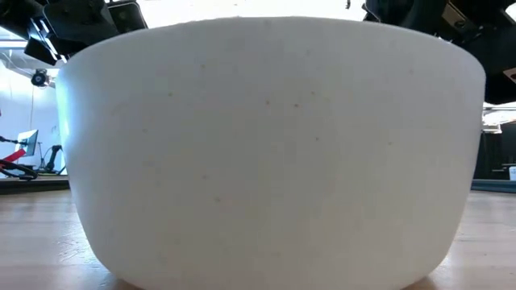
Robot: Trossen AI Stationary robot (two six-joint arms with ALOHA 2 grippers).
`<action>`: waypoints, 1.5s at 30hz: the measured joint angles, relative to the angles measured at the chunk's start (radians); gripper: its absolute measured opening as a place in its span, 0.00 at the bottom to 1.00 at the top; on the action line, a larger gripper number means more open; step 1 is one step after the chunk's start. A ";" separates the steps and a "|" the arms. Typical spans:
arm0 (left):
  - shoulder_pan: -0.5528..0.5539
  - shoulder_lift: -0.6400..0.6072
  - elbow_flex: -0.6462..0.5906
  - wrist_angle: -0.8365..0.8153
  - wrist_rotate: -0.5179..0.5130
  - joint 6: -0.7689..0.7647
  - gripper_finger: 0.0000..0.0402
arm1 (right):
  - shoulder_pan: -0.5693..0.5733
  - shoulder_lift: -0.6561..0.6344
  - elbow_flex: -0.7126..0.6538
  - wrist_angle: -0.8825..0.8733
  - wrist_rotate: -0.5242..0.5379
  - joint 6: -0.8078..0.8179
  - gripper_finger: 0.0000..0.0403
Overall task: Nest bowls inside each other
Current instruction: Stack the white bowl on the gray bowl
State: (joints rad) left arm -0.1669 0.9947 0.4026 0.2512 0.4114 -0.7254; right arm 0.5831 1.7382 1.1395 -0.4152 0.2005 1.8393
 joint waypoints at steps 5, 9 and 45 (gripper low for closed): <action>0.000 0.005 0.000 0.000 0.000 0.007 0.00 | 0.000 0.000 -0.035 0.099 -0.001 0.001 0.36; 0.000 0.017 0.000 0.001 0.000 0.006 0.00 | -0.002 0.000 -0.059 0.113 0.001 0.017 0.36; 0.000 0.023 0.001 0.003 0.010 -0.026 0.00 | -0.031 0.128 0.013 0.119 -0.097 -0.096 0.03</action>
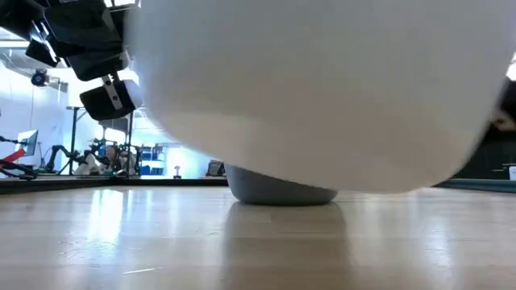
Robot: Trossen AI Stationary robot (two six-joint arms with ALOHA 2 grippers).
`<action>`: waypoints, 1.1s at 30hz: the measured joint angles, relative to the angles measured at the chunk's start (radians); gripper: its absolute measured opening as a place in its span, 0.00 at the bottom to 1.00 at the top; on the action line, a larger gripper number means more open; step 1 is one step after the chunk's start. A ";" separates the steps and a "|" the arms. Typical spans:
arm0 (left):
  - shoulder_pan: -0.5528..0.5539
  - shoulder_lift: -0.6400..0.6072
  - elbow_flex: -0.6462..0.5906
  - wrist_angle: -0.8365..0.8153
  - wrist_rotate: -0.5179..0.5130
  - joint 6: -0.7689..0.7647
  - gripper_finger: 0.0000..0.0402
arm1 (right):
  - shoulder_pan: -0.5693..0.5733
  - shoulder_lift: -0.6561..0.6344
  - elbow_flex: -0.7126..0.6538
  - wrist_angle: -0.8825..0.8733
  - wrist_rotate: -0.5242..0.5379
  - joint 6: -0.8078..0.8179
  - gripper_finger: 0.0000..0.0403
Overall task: Nest bowls inside each other
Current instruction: Stack the white bowl on the gray bowl
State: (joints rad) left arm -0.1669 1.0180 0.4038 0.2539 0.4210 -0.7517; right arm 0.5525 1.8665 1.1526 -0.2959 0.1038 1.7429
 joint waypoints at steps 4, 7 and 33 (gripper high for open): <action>0.000 0.000 0.000 0.000 0.000 0.000 0.00 | -0.004 -0.094 -0.001 -0.140 -0.003 -0.035 0.02; 0.000 0.000 0.000 0.000 0.000 0.000 0.00 | -0.009 -0.190 -0.001 -0.246 -0.003 -0.068 0.02; 0.001 0.001 0.002 0.000 -0.042 0.002 0.00 | -0.664 -0.484 0.305 -0.783 -0.114 -0.822 0.02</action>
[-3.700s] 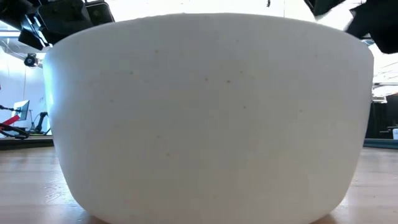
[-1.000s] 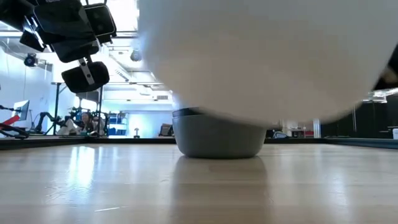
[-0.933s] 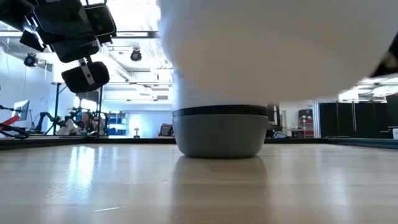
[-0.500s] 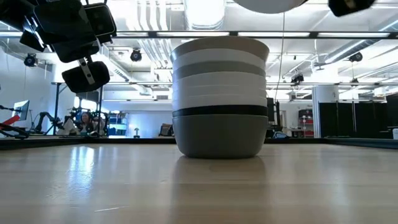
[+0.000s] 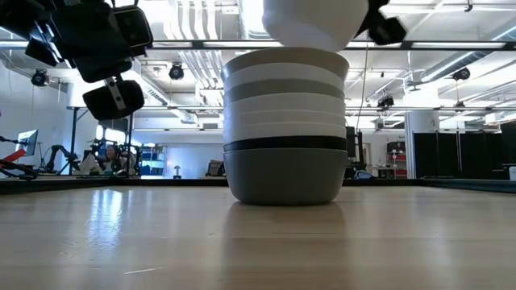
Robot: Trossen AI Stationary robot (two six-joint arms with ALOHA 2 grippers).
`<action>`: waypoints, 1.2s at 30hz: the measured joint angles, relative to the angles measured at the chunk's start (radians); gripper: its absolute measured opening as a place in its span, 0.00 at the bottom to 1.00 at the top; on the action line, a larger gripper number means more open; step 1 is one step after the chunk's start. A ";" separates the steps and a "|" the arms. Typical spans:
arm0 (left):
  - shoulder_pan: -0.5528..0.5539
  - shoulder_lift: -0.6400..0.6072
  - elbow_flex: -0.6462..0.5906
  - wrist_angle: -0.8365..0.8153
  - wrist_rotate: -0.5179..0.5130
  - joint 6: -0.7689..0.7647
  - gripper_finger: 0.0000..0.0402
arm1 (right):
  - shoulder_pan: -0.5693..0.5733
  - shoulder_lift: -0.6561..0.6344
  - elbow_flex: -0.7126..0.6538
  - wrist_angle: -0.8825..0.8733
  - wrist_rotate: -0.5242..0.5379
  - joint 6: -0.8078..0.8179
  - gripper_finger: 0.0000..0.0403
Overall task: Nest bowls inside each other
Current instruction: Stack the white bowl on the gray bowl
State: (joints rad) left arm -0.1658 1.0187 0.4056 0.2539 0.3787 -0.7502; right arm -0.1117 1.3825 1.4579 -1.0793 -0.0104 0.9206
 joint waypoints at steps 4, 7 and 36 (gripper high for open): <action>0.000 0.000 0.002 0.000 -0.005 -0.001 0.00 | -0.045 0.096 0.042 0.016 -0.073 -0.113 0.02; 0.000 0.000 0.002 0.000 -0.016 -0.003 0.00 | -0.062 0.166 0.078 0.014 -0.128 -0.172 0.02; -0.001 0.000 0.003 0.001 -0.020 -0.030 0.00 | -0.063 0.423 0.306 -0.173 -0.224 -0.410 0.02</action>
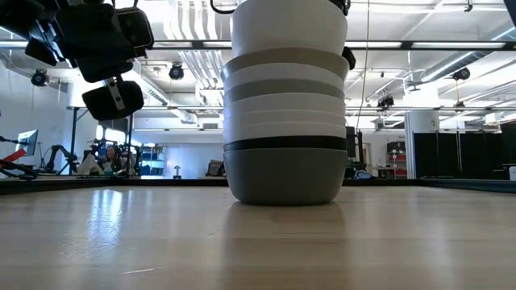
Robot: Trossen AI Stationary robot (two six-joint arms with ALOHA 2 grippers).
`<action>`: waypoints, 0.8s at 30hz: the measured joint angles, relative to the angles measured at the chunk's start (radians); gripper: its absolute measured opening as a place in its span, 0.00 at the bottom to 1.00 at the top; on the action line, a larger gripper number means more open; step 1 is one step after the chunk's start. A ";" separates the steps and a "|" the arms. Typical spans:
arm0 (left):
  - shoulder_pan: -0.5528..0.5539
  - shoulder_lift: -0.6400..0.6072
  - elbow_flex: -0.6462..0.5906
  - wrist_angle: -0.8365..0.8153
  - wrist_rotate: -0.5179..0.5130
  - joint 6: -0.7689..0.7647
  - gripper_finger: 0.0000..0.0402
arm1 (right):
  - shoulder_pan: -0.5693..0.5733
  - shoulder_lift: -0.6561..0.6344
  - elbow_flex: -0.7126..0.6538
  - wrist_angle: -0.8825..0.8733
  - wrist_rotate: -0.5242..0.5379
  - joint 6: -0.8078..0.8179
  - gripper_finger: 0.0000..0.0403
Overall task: Nest bowls inside each other
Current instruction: Stack the white bowl on the gray bowl
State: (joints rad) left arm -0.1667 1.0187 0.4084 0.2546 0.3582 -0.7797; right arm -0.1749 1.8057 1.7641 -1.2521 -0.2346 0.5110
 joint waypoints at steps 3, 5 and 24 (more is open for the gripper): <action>0.000 0.000 0.000 0.000 0.000 0.000 0.00 | 0.006 0.000 0.000 0.000 0.028 0.001 0.02; 0.000 0.000 0.000 0.000 0.000 0.000 0.00 | 0.017 0.000 0.000 0.000 0.048 0.001 0.02; 0.000 0.000 0.000 0.004 0.000 -0.011 0.00 | 0.050 0.052 -0.002 0.008 0.089 0.003 0.02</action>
State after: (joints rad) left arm -0.1665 1.0187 0.4084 0.2584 0.3584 -0.7910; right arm -0.1246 1.8579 1.7626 -1.2437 -0.1459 0.5144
